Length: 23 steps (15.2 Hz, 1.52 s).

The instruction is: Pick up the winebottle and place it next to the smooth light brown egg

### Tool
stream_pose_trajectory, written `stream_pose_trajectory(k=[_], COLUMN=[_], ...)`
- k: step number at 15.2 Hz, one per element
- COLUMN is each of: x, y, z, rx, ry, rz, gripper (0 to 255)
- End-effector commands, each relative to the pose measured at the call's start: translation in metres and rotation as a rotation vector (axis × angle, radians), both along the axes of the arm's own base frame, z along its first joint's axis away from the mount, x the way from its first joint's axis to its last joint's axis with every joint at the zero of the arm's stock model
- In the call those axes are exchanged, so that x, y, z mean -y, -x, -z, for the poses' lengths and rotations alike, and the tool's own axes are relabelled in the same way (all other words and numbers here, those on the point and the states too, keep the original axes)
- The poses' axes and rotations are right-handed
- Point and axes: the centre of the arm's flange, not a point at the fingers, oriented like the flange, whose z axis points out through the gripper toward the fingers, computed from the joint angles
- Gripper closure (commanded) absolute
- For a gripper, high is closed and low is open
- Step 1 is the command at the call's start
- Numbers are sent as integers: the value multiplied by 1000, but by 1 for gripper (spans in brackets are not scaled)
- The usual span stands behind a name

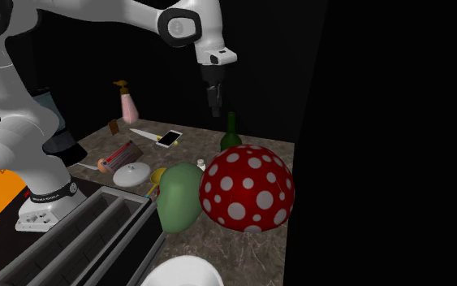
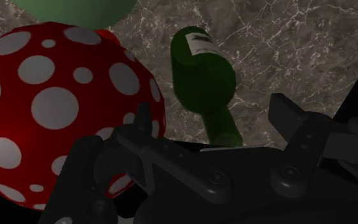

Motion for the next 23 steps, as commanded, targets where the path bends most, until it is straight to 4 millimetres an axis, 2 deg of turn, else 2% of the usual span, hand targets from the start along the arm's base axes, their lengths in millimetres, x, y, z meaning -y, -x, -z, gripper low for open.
stream_pose_trajectory(k=[1, 3, 10, 18, 19, 23], x=[-6, -9, -8, -8, -8, -8], y=[-25, -43, -46, -46, -46, -46], z=[4, 8, 48, 48, 48, 48], rx=[3, 4, 4, 4, 4, 4], ry=[0, 0, 0, 0, 0, 0], rz=[8, 13, 13, 13, 13, 13], gripper=[0, 0, 0, 0, 255, 255])
